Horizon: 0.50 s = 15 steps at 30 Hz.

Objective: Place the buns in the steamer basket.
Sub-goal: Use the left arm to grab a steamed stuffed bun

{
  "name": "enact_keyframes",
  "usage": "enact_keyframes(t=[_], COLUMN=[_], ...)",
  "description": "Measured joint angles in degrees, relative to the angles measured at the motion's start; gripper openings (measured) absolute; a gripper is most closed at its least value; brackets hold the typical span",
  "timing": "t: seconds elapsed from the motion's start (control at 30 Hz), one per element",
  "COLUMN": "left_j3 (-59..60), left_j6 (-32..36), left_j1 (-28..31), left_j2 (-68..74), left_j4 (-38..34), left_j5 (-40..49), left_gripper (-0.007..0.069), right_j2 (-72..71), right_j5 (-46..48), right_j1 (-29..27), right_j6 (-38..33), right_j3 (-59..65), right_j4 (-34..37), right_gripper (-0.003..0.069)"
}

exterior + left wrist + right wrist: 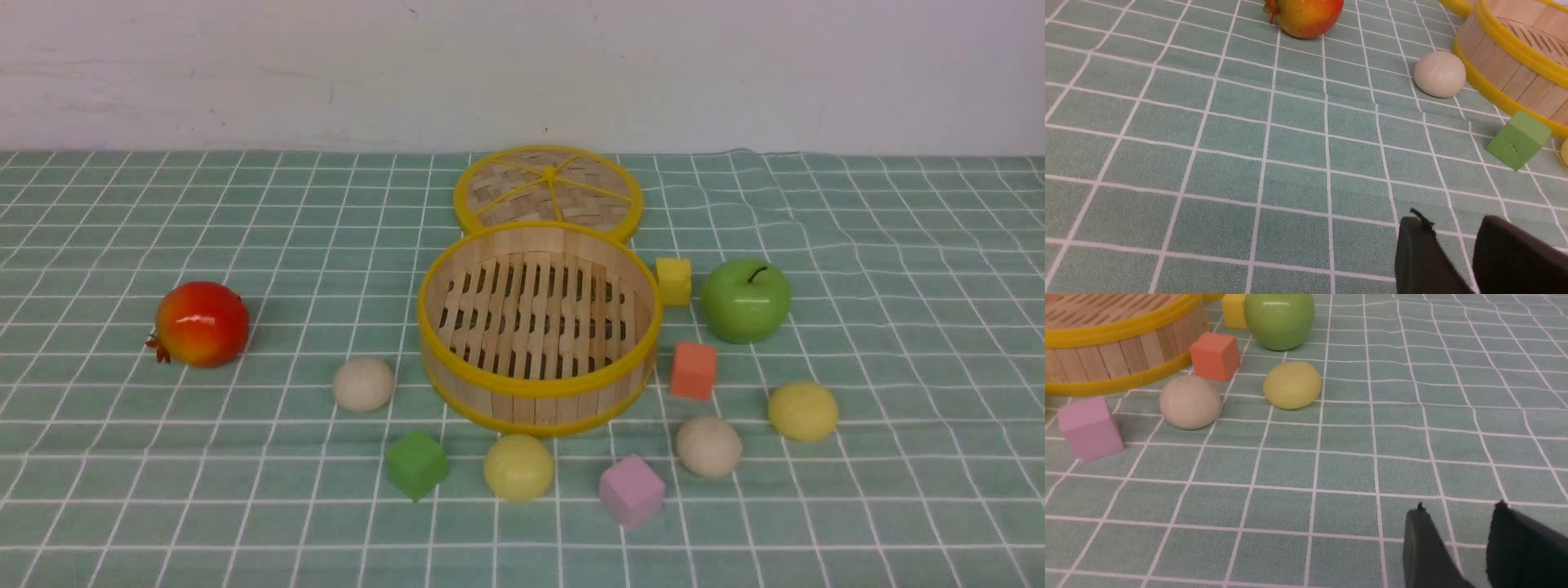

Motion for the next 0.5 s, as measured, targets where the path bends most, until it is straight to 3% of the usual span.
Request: enact_keyframes(t=[0.5], left_j3=[0.0], left_j6=[0.0], left_j1=[0.0], left_j2=[0.0], left_j4=[0.0], left_j5=[0.0], left_gripper=[0.0218], right_j2=[0.0], right_j5=[0.0], right_j1=[0.0], right_j6=[0.0], right_j3=[0.0], right_j4=[0.0], right_gripper=[0.0239])
